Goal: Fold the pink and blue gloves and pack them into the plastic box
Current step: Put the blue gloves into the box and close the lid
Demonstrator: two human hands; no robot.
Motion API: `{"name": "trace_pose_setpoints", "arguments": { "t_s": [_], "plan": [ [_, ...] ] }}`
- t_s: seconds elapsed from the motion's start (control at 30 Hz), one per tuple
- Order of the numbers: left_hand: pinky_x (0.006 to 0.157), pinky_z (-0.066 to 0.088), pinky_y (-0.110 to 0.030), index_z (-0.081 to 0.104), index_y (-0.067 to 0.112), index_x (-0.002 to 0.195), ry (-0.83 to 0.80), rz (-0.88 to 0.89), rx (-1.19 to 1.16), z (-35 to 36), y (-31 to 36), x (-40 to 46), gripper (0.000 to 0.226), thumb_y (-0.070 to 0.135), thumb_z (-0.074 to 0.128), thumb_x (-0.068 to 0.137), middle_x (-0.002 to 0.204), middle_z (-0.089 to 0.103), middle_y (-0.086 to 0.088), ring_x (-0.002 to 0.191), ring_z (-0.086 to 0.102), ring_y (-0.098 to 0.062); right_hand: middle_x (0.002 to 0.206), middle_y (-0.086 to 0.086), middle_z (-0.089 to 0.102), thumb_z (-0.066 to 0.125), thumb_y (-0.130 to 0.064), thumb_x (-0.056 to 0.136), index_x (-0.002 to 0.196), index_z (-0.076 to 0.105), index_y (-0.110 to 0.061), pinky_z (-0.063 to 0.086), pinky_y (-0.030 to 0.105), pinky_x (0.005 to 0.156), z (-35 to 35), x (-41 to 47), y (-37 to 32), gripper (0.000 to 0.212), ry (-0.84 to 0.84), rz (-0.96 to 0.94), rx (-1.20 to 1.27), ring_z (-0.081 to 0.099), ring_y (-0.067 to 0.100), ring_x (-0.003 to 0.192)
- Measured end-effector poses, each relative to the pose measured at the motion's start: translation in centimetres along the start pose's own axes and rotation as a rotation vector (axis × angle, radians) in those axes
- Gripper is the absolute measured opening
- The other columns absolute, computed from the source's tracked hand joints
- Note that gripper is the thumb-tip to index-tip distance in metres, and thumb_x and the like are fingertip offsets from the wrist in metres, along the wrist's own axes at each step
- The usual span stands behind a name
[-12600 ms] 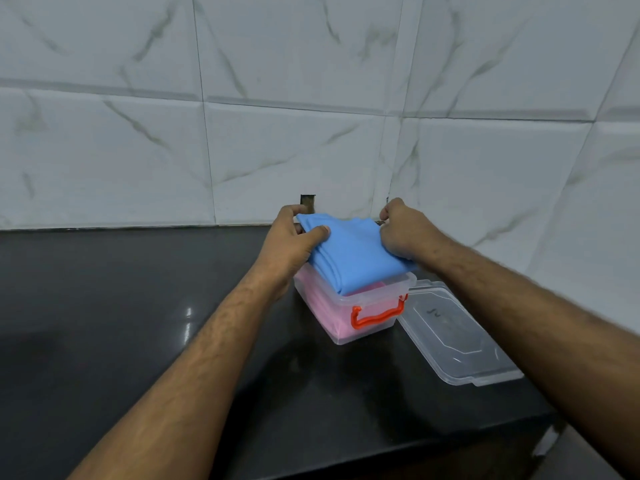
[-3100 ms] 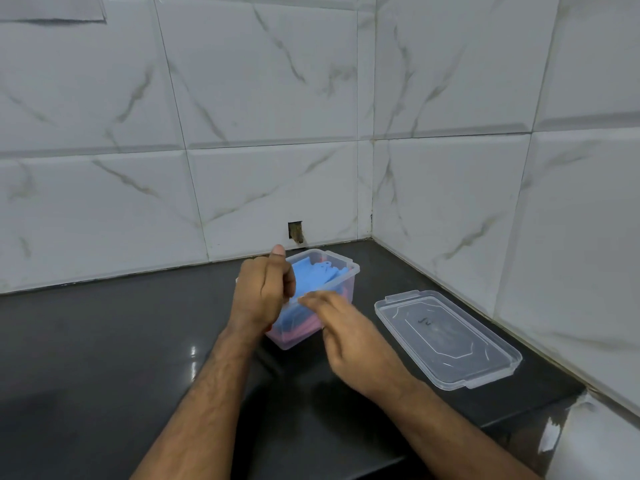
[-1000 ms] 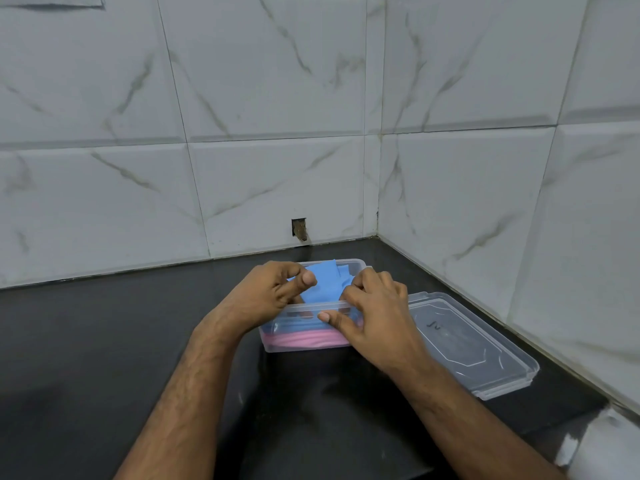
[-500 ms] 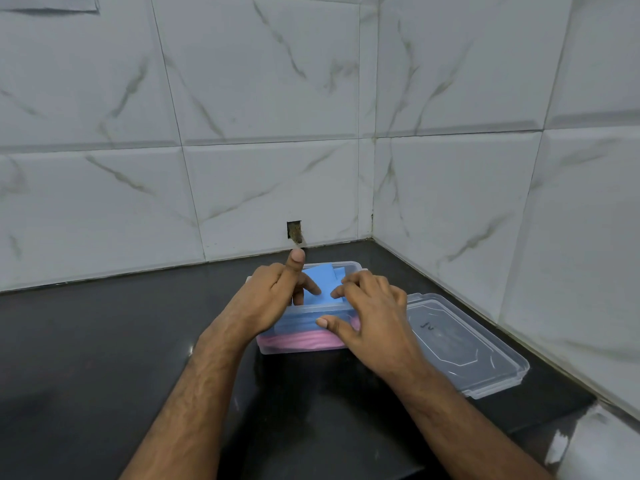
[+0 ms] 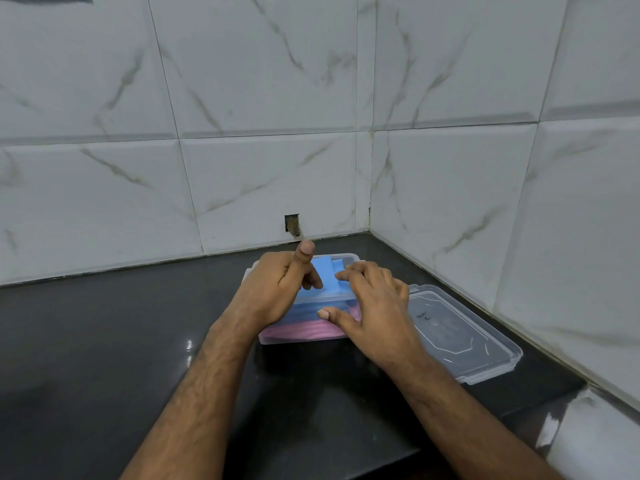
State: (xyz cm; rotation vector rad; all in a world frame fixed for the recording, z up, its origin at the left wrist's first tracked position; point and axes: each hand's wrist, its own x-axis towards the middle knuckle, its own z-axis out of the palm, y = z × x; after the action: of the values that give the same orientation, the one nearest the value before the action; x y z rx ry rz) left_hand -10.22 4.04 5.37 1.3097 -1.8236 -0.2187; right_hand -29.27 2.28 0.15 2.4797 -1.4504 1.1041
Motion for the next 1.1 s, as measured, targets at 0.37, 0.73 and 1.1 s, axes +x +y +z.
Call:
{"name": "trace_pose_setpoints", "arguments": {
  "t_s": [0.37,0.73,1.1],
  "plan": [
    [0.074,0.045,-0.047,0.075,0.014,0.091,0.189,0.391,0.403,4.3,3.8,-1.4,0.044,0.041,0.042,0.103,0.088,0.067,-0.002,0.084,0.059,-0.026,0.149,-0.003,0.043,0.058,-0.044,0.095,0.143,0.046,-0.025,0.033,0.041,0.108,-2.6,-5.1,-0.8,0.053,0.072,0.176,-0.16,0.037,0.017,0.138],
    [0.082,0.05,-0.041,0.072,0.01,0.119,0.09,0.526,0.318,8.9,5.1,-3.0,0.026,0.021,0.06,0.099,0.106,0.067,-0.004,0.1,0.06,-0.023,0.151,0.001,0.042,0.058,-0.042,0.097,0.141,0.051,-0.028,0.034,0.046,0.108,-4.8,-10.6,1.3,0.047,0.016,0.34,-0.291,0.037,0.021,0.14],
    [0.093,0.052,-0.036,0.063,0.015,0.133,-0.205,0.522,0.357,10.9,6.2,-4.1,0.035,0.029,0.058,0.102,0.124,0.065,-0.003,0.116,0.058,-0.018,0.128,-0.003,0.056,0.048,-0.056,0.097,0.122,0.062,-0.03,0.035,0.041,0.101,-6.6,-12.3,3.4,0.038,-0.062,0.381,-0.367,0.048,0.018,0.122]
  ]
}}
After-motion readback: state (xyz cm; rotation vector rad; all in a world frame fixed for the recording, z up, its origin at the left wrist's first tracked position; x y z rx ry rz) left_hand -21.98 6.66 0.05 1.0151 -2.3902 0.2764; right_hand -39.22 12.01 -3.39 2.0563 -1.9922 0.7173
